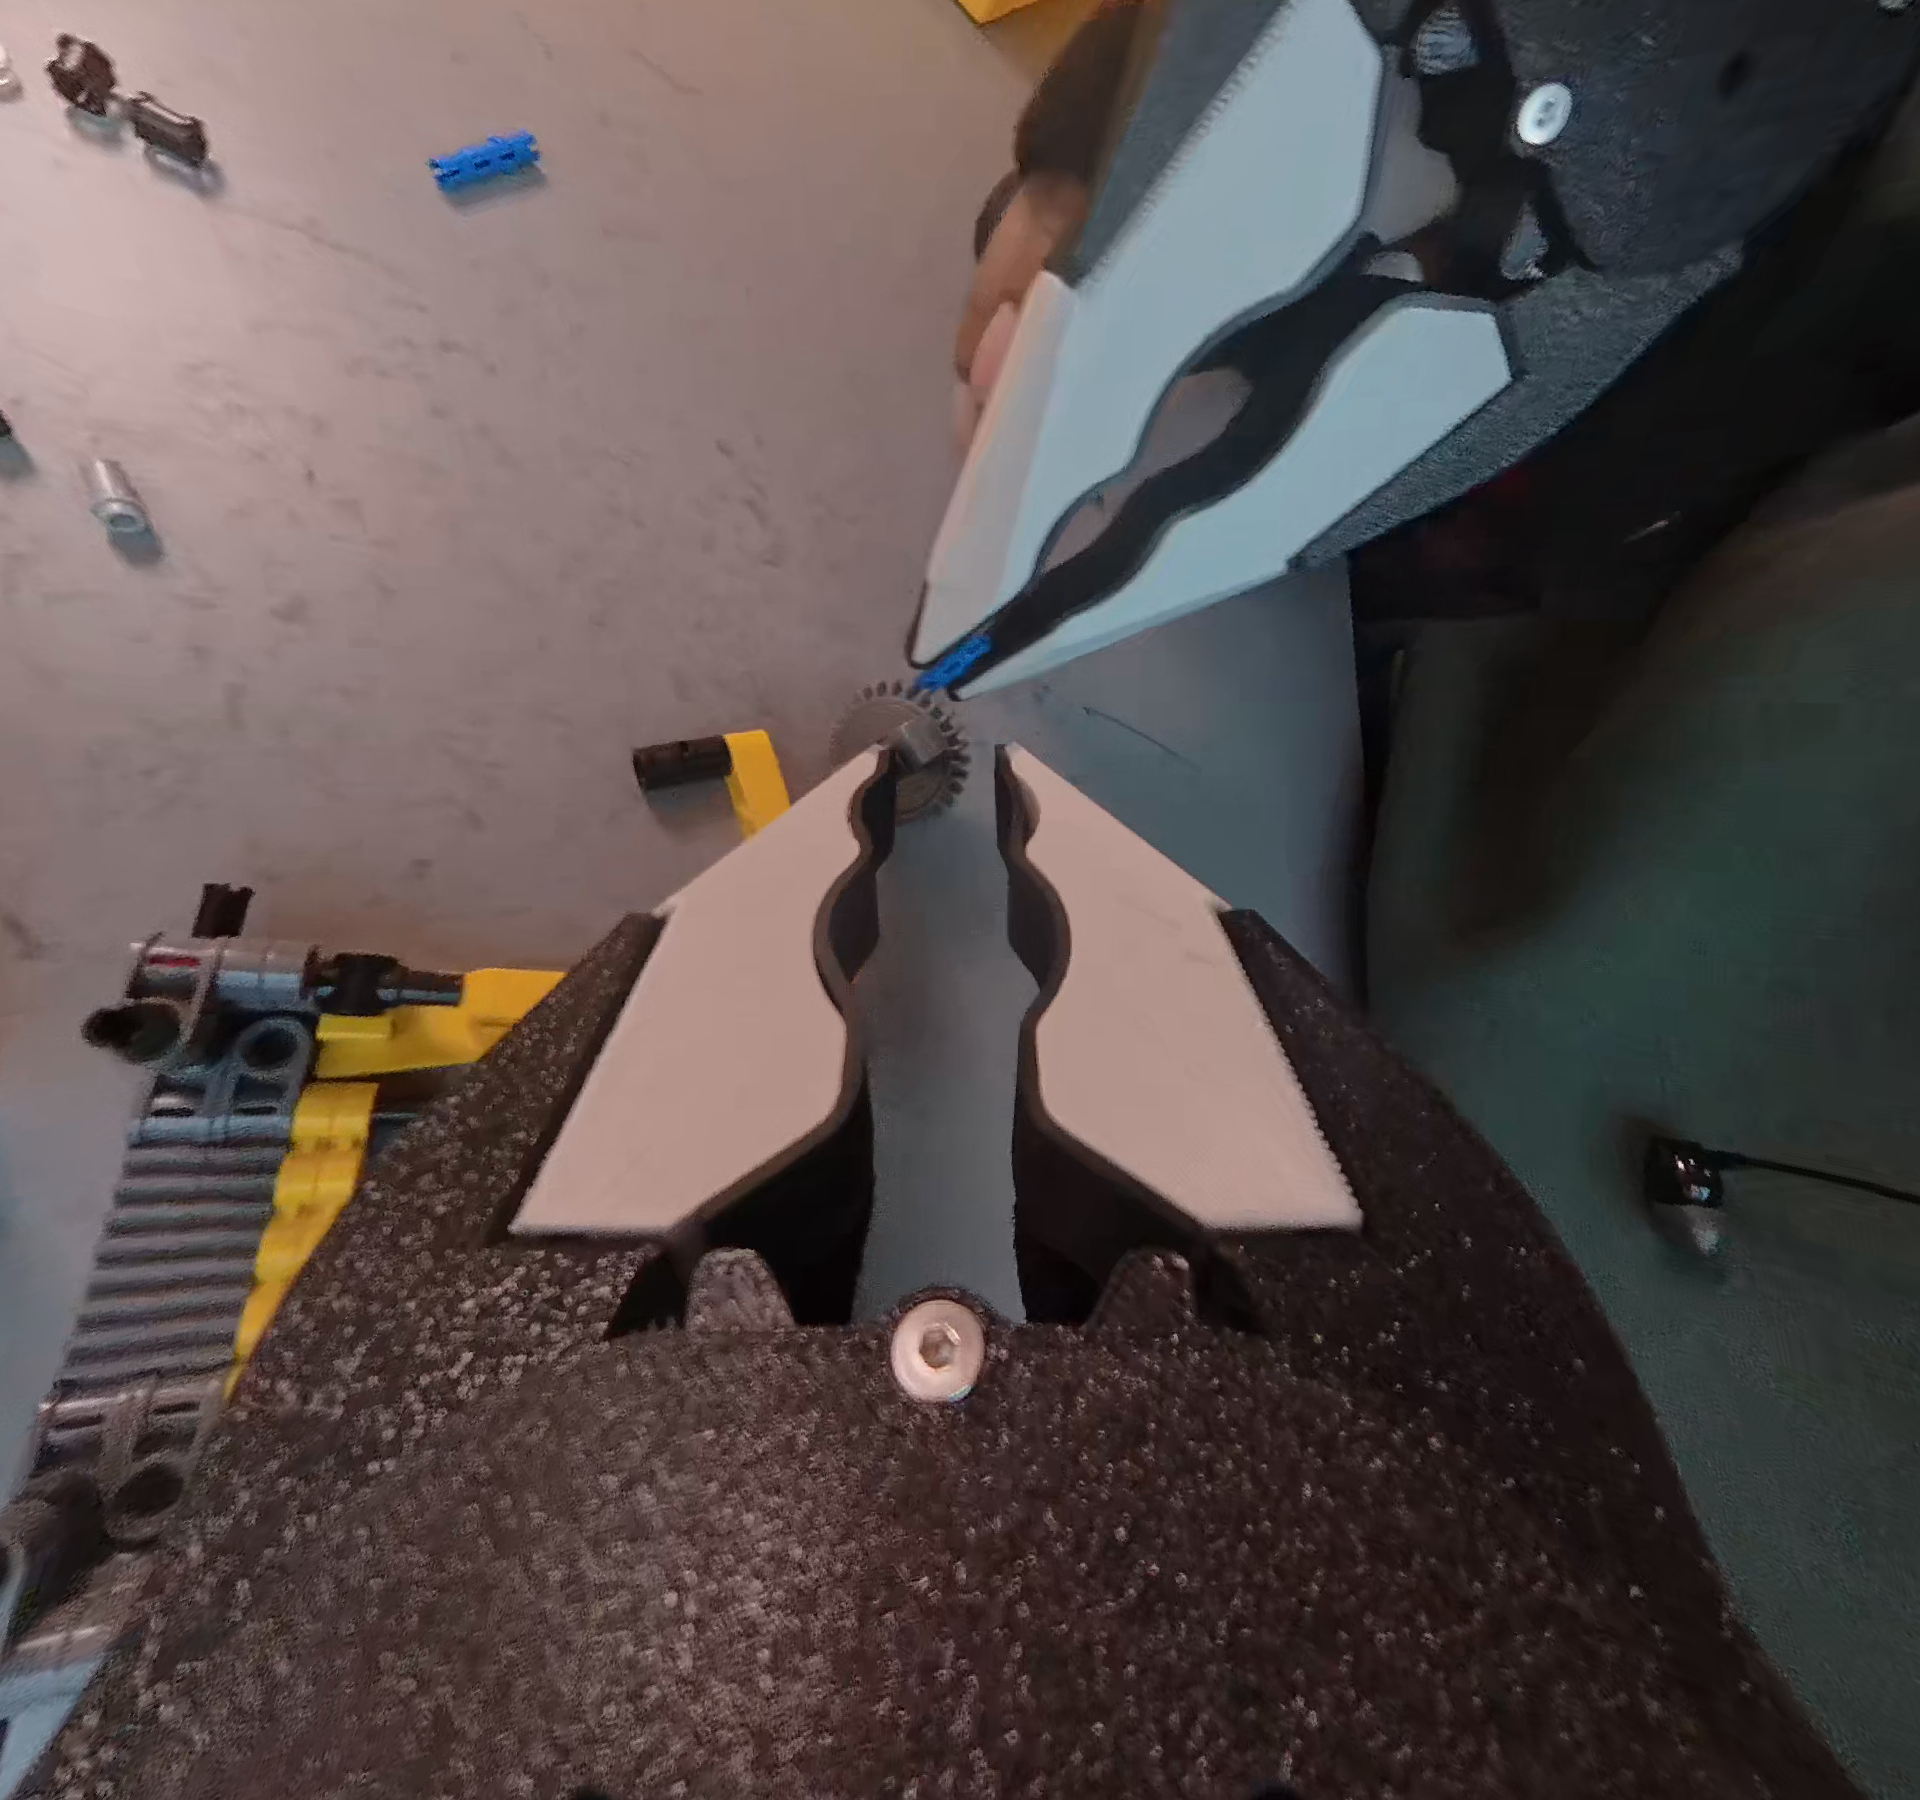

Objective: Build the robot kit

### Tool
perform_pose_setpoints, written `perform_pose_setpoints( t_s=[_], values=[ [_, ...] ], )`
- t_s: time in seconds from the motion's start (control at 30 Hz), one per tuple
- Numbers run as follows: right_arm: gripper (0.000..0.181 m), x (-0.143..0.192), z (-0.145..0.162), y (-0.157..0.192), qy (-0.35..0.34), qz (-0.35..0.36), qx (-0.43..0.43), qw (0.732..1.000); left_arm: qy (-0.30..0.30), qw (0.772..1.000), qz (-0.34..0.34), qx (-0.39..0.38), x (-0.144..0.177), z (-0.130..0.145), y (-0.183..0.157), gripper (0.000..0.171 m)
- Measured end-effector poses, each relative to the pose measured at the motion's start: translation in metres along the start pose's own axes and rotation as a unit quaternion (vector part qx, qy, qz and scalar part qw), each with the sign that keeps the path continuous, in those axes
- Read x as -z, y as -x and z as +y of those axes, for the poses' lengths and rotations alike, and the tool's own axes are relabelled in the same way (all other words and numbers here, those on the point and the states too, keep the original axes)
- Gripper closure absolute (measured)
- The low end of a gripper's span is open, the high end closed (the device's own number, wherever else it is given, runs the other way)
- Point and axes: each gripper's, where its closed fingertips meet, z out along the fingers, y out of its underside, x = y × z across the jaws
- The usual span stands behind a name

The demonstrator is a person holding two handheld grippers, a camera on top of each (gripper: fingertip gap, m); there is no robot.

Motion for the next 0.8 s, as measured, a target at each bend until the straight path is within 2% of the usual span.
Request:
perform_pose_setpoints(
  t_s=[0.17,0.5,0.7,0.8],
  values=[
    [0.177,-0.007,0.000,0.002,0.004,-0.021,-0.013,1.000,0.016,0.996,-0.030,-0.077,-0.001,0.006,-0.005,0.144],
    [0.178,-0.007,-0.003,0.001,-0.051,-0.047,-0.078,0.995,0.041,0.968,-0.136,-0.209,-0.001,0.008,0.007,0.152],
    [0.178,-0.002,-0.009,-0.002,-0.092,-0.080,-0.151,0.981,0.053,0.952,-0.147,-0.264,-0.002,0.012,0.007,0.148],
    [0.178,-0.005,-0.005,-0.002,-0.090,-0.080,-0.148,0.982,0.053,0.944,-0.160,-0.285,-0.001,0.011,0.010,0.152]
  ],
)
